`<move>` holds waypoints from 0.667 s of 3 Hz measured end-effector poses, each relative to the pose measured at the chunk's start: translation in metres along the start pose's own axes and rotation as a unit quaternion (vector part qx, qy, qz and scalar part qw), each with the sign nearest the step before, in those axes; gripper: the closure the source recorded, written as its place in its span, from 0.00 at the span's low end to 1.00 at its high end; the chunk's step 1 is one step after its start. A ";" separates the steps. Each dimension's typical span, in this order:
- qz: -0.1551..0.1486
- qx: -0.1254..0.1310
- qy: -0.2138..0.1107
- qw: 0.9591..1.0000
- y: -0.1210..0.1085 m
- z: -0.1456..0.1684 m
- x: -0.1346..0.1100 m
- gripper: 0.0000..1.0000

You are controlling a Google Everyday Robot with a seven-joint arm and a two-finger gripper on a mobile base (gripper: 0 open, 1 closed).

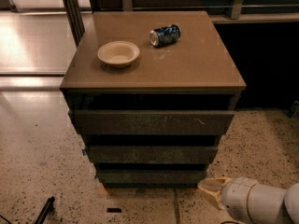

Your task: Open middle drawer

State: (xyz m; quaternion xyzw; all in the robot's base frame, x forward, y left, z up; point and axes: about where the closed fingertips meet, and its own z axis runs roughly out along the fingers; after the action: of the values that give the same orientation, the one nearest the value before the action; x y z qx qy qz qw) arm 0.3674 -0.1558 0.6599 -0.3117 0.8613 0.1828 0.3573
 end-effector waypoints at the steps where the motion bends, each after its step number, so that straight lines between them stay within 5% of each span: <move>1: -0.032 0.008 -0.079 0.996 -0.017 0.043 -0.032 1.00; 2: -0.045 0.030 -0.142 0.988 -0.035 0.077 -0.051 1.00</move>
Offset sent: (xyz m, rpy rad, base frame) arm 0.1373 0.0510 -0.0887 0.3078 -0.3579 -0.0878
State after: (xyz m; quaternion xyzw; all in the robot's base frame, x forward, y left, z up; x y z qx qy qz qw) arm 0.4576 -0.1192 0.6419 -0.3104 0.7918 0.1833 0.4931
